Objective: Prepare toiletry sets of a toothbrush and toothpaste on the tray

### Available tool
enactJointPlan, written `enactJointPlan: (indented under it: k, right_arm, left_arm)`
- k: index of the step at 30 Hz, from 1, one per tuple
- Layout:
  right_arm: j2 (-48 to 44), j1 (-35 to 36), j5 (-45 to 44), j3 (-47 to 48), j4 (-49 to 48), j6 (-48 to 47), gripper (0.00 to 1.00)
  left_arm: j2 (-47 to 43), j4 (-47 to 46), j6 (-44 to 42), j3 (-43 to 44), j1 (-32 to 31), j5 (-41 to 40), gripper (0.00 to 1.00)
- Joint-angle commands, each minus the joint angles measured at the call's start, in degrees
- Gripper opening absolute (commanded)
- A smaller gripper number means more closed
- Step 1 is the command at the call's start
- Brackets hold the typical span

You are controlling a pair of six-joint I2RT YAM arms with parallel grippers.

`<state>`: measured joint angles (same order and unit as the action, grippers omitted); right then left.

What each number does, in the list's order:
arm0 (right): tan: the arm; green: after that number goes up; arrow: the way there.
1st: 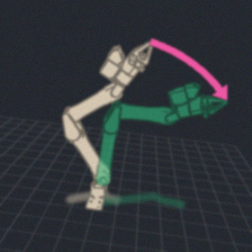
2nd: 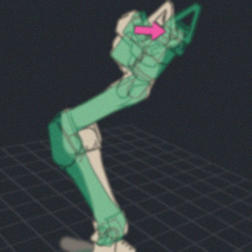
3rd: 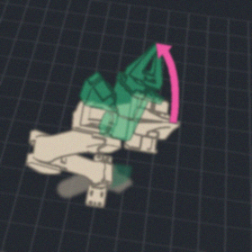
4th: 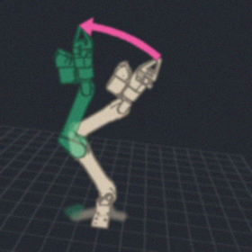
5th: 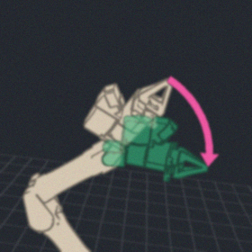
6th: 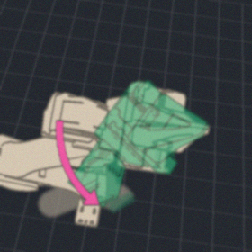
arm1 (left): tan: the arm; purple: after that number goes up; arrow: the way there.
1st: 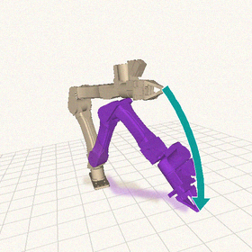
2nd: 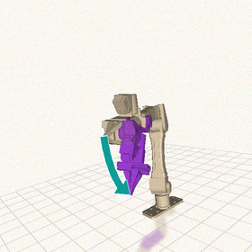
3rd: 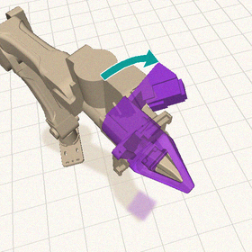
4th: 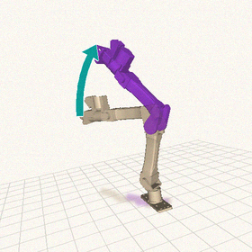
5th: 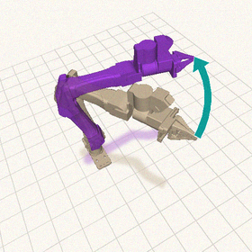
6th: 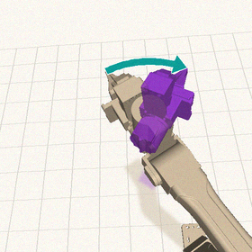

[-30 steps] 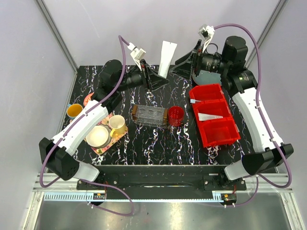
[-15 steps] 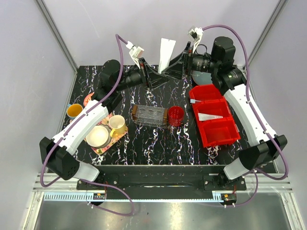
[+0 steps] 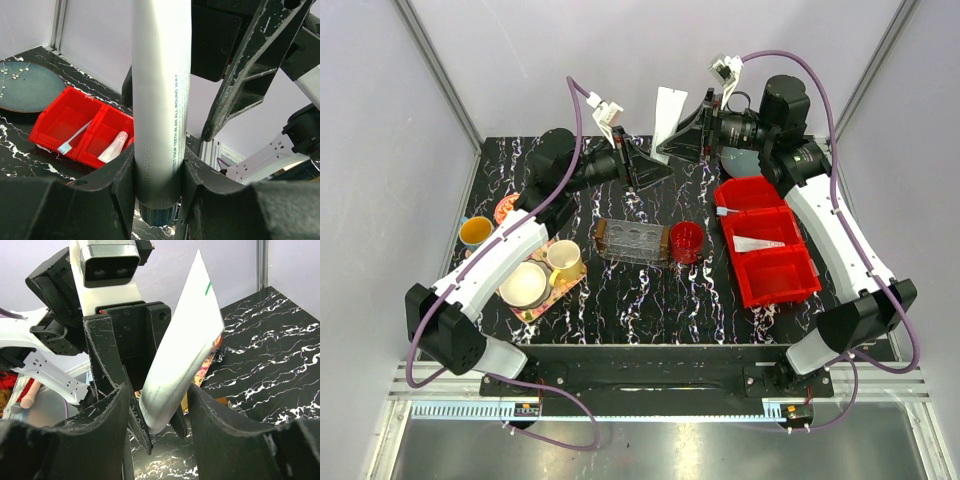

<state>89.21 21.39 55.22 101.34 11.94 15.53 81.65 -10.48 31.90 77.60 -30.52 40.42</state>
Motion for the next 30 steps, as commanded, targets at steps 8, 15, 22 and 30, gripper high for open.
enactJointPlan:
  k: [8, 15, 22, 30]
  right_arm:
    - [0.6, 1.2, 2.0, 0.5, -3.4, 1.0, 0.5]
    - [0.4, 1.5, 2.1, -0.4, -3.3, 0.7, 0.4]
    - [0.1, 1.6, 1.9, 0.4, -0.7, -1.3, 0.17]
    - [-1.1, 1.6, -1.0, 3.7, 7.7, -8.7, 0.08]
  left_arm:
    - [0.3, -5.7, 1.1, 2.1, 0.0, 1.2, 0.0]
    - [0.2, -6.2, 1.6, 2.0, 0.0, 1.5, 0.0]
    - [-0.4, -4.0, -0.8, 2.2, 0.0, 1.8, 0.09]
    - [-4.1, 2.2, -8.1, 1.6, 2.7, 4.1, 0.59]
